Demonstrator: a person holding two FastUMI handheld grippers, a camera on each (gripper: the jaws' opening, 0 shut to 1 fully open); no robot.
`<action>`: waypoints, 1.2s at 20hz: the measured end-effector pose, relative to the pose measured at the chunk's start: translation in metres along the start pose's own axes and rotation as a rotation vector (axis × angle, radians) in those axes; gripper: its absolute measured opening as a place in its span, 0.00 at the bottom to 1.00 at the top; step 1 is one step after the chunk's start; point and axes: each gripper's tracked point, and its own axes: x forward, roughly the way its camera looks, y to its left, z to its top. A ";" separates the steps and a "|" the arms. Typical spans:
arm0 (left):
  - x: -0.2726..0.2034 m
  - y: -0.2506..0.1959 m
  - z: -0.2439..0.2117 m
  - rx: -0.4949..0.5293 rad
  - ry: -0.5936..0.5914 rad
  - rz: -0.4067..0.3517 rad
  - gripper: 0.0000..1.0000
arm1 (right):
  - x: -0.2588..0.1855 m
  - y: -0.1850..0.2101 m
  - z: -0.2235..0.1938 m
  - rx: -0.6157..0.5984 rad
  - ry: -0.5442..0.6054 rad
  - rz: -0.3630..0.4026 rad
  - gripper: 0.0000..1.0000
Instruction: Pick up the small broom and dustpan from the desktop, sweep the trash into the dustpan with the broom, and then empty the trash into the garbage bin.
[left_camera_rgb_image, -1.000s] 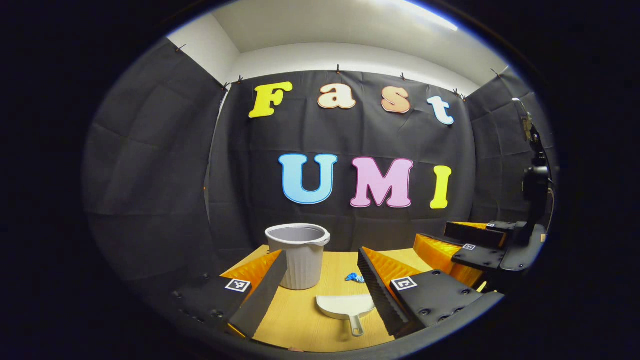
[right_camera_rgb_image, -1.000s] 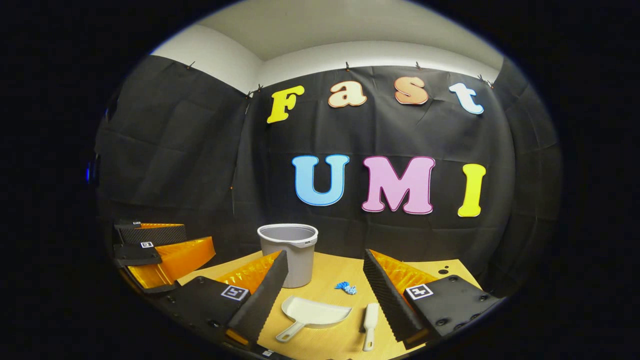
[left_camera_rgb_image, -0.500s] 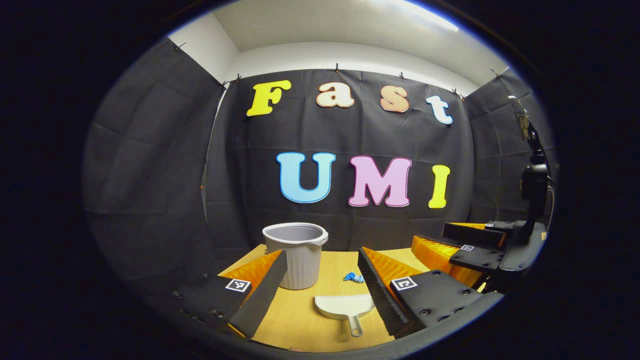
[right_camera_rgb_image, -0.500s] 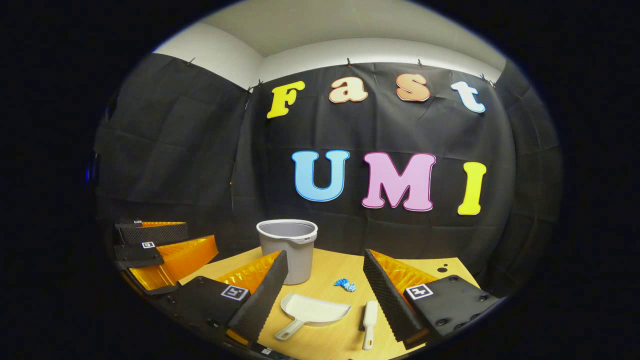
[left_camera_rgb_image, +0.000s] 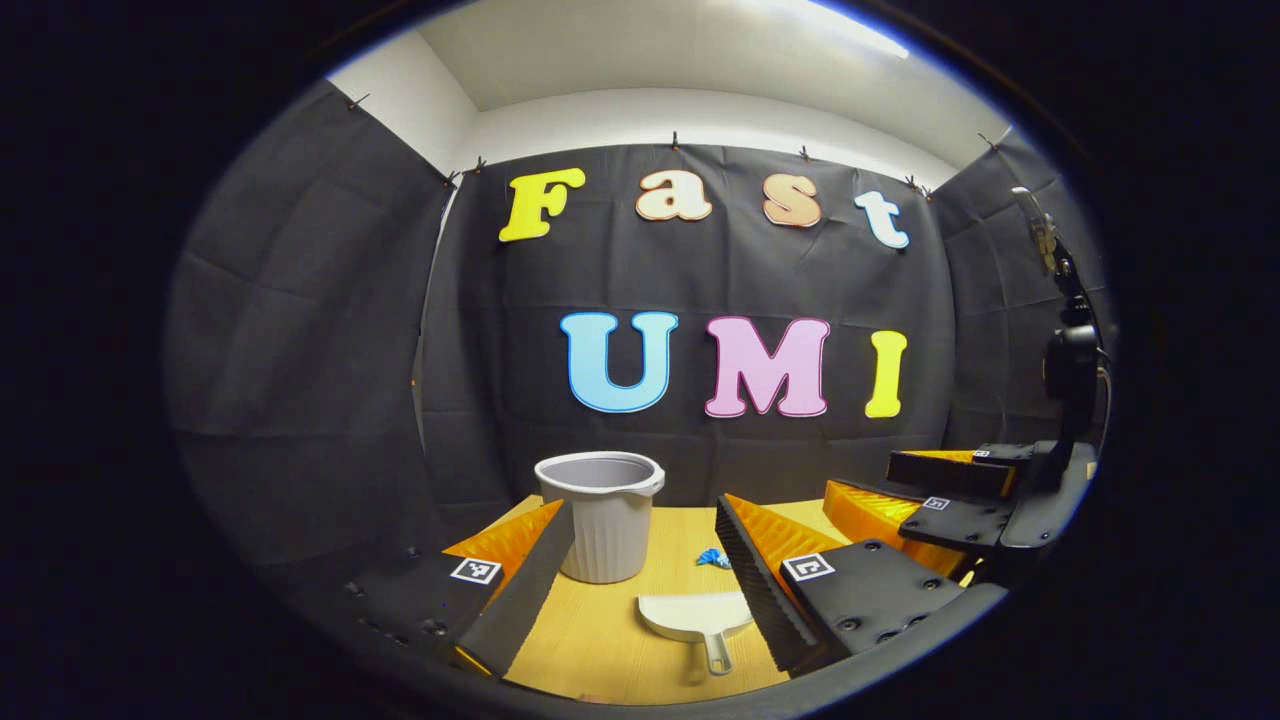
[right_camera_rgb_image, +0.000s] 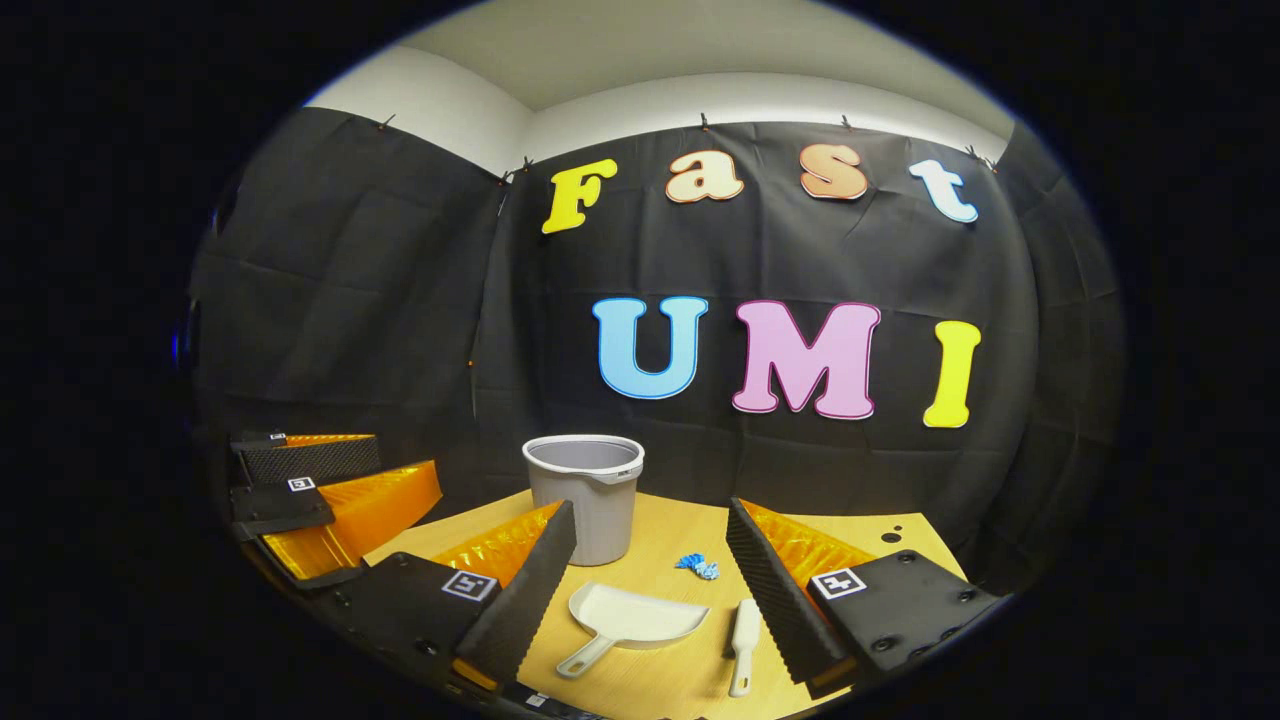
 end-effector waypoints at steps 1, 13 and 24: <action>-0.001 0.000 -0.002 0.001 0.002 0.002 0.84 | -0.001 0.000 0.000 0.001 -0.001 0.002 0.98; -0.010 -0.010 -0.009 -0.017 0.025 0.013 0.85 | -0.009 -0.012 -0.008 0.024 0.021 -0.003 0.98; -0.004 -0.014 -0.011 -0.038 0.030 0.000 0.85 | -0.001 -0.007 -0.005 0.037 0.015 0.024 0.88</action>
